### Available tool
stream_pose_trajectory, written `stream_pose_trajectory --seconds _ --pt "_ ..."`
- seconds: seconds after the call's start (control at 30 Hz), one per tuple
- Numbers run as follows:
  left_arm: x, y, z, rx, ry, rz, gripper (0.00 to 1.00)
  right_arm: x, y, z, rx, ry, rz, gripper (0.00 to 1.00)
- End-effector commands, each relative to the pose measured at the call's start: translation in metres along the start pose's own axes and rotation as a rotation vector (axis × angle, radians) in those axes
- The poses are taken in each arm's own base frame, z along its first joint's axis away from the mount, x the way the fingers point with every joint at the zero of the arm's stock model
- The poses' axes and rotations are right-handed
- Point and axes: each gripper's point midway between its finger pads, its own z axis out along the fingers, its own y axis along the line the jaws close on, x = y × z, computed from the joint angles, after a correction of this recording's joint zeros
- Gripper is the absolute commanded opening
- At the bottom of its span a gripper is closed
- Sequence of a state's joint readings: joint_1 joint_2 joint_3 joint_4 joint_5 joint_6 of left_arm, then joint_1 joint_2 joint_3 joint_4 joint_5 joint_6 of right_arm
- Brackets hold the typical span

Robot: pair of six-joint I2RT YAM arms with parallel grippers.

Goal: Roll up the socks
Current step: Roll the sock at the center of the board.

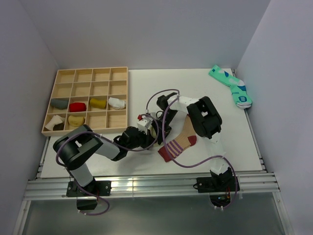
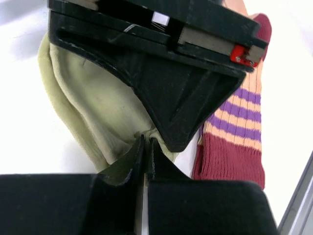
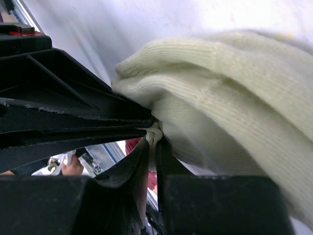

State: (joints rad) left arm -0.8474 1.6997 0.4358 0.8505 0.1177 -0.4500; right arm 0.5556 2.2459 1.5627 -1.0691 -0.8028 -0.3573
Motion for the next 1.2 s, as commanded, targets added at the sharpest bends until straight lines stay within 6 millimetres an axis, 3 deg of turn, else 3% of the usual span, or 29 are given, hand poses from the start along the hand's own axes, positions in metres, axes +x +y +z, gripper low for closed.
stream_pose_trajectory --seconds 0.0,0.3,0.47,0.73,0.9,0.97,1.17 --pt "0.023 0.006 0.005 -0.034 0.104 -0.072 0.01 -0.010 -0.011 -0.012 0.096 -0.061 -0.055 0.15" --pt "0.045 0.011 0.001 -0.122 0.238 -0.222 0.00 -0.017 -0.005 -0.039 0.162 -0.151 -0.096 0.49" --pt "0.041 0.008 -0.002 -0.121 0.275 -0.315 0.00 -0.020 -0.005 -0.059 0.199 -0.219 -0.098 0.52" --pt "0.040 0.020 -0.002 -0.156 0.377 -0.445 0.00 -0.012 -0.016 -0.099 0.306 -0.345 -0.144 0.48" --pt "0.045 0.023 -0.004 -0.142 0.437 -0.524 0.00 0.016 -0.028 -0.090 0.359 -0.298 -0.178 0.40" --pt "0.046 0.025 -0.006 -0.144 0.445 -0.541 0.00 0.027 -0.040 -0.086 0.407 -0.277 -0.162 0.32" --pt "0.043 0.029 -0.006 -0.148 0.444 -0.559 0.00 0.053 -0.064 -0.077 0.514 -0.240 -0.105 0.22"
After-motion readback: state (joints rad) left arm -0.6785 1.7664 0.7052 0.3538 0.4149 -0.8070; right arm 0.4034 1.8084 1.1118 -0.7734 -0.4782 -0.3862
